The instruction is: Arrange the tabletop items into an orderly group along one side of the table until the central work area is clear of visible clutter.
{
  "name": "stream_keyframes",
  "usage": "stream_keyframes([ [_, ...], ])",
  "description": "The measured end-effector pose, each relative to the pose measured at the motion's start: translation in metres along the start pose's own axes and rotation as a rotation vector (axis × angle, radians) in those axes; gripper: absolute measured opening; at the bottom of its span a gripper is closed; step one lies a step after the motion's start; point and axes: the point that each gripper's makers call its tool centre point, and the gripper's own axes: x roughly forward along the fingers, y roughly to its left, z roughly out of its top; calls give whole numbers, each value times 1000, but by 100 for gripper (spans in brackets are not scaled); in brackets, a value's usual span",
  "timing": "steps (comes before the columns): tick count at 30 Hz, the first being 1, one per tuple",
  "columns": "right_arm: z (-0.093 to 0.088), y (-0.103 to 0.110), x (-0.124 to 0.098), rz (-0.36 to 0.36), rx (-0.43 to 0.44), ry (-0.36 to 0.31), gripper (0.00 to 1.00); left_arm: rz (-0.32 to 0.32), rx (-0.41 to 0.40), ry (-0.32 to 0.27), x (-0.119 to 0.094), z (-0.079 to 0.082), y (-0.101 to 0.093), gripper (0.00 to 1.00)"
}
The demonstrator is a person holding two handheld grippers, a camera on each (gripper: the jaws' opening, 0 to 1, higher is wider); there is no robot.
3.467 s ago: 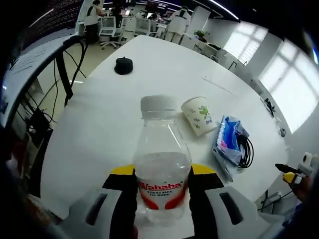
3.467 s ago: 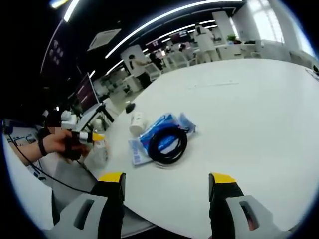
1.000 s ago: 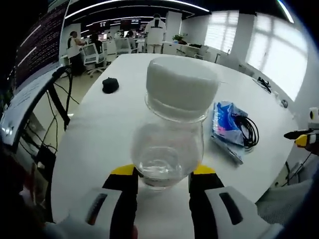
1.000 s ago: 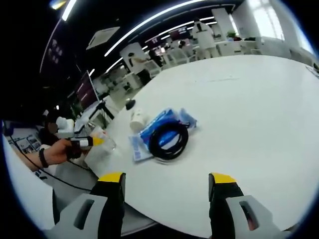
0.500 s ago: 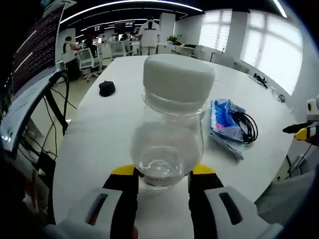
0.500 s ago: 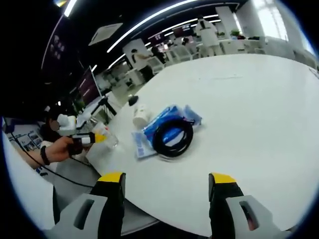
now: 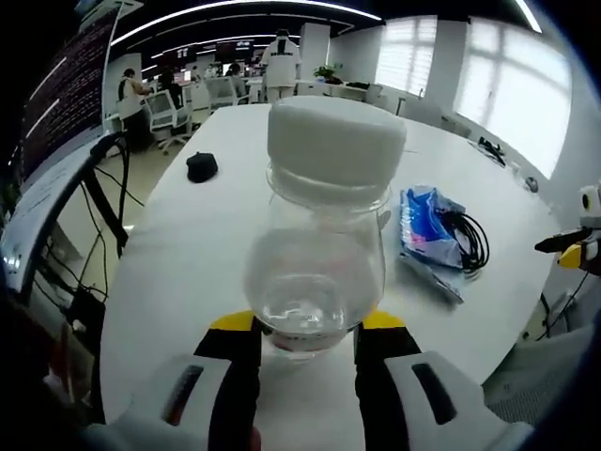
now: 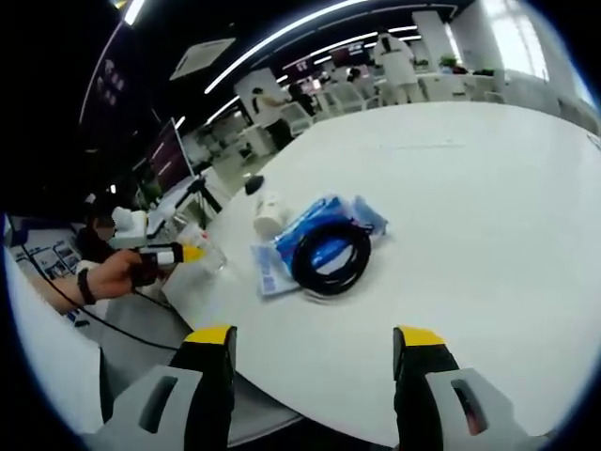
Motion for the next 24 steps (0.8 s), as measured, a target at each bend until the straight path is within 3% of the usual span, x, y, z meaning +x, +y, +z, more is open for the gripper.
stream_keyframes([
  [13,13,3,0,-23,-17,-31,68,13,-48,1,22,23,13,38],
  [24,13,5,0,-34,-28,-23,69,20,-90,-6,45,44,27,39],
])
